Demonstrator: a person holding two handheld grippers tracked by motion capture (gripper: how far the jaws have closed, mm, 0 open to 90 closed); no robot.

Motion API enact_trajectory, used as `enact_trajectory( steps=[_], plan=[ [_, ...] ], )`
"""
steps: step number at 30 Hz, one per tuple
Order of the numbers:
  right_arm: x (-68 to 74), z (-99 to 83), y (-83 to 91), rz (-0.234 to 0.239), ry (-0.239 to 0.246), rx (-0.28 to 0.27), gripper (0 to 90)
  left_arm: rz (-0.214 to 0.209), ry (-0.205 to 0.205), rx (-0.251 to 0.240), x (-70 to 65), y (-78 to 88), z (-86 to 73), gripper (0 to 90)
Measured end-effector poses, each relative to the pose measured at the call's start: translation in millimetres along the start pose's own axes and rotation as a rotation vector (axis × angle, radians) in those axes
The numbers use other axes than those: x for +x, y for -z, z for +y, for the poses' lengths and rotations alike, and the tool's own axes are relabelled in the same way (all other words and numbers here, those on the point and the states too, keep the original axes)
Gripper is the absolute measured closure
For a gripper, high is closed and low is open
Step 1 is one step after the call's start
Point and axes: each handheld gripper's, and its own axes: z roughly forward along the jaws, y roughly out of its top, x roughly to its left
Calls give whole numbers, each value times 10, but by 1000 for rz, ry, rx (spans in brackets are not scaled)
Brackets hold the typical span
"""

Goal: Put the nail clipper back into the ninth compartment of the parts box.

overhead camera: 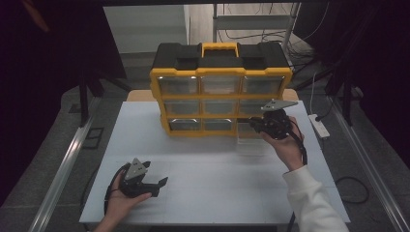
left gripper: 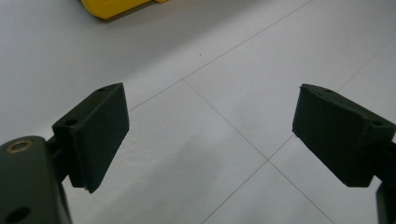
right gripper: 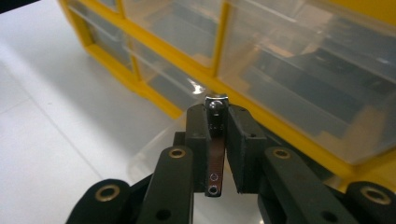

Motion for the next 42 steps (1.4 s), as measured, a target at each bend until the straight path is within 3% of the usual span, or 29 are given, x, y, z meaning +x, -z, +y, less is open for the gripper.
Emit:
enact_trajectory(
  steps=[14,42],
  plan=[
    [-251,-58,-51,-30,-58,4,787,0,1,0,2,1,-4,117],
    [-115,-150,-304,14,1,117,785,-5,-3,0,-3,5,-7,119]
  ],
)
